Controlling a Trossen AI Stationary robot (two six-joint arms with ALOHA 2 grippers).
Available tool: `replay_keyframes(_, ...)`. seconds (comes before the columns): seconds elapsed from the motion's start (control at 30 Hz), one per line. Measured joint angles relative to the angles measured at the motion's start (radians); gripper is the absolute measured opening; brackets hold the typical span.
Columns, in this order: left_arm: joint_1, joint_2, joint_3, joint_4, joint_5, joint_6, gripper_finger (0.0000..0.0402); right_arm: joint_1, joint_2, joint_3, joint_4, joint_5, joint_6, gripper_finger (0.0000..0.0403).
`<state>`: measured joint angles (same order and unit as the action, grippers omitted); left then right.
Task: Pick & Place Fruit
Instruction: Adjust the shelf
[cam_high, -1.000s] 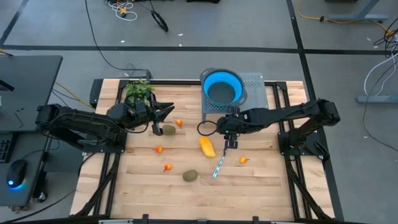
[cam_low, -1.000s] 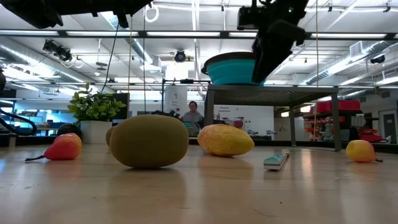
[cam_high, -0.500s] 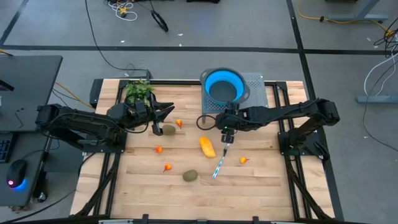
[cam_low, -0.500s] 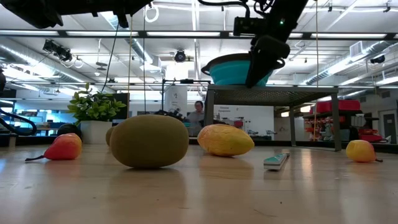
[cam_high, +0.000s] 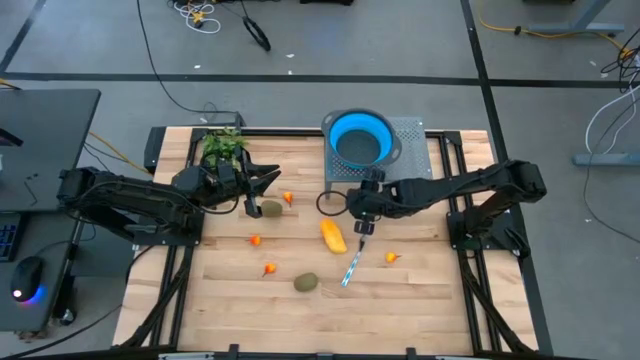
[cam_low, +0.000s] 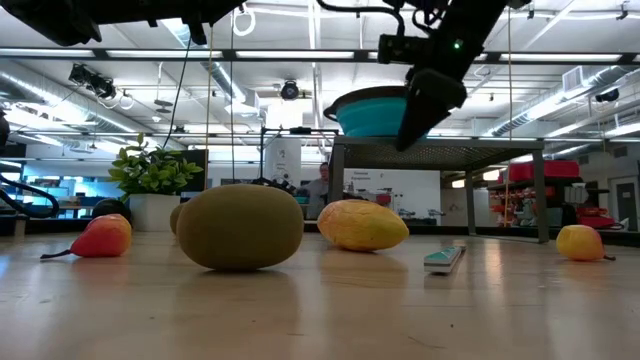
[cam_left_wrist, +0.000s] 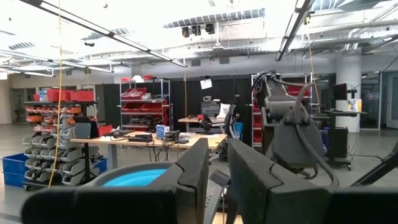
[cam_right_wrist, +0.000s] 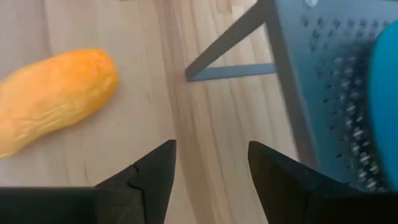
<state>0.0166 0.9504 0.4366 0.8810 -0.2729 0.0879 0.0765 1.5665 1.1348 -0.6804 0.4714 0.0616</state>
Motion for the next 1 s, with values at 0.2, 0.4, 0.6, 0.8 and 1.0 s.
replay_keyframes(0.2, 0.000, 0.000, 0.000, 0.000, 0.000, 0.002, 0.0071, 0.062, -0.003, -0.002, -0.010, 0.091, 0.045, 0.0210)
replay_keyframes(0.4, 0.000, 0.000, 0.000, 0.000, 0.000, 0.002, 0.0071, 0.119, -0.005, 0.002, 0.004, 0.168, 0.050, 0.0210)
replay_keyframes(0.6, 0.000, 0.000, 0.000, 0.000, 0.000, -0.002, 0.0071, 0.112, -0.005, -0.061, 0.131, 0.238, 0.185, 0.0210)
replay_keyframes(0.8, 0.000, 0.000, 0.000, -0.001, 0.000, 0.002, 0.0071, 0.128, -0.004, -0.144, 0.251, 0.343, 0.210, 0.0209)
replay_keyframes(1.0, 0.000, 0.000, 0.000, 0.000, -0.002, 0.003, 0.0071, 0.136, -0.005, -0.182, 0.309, 0.425, 0.245, 0.0167)
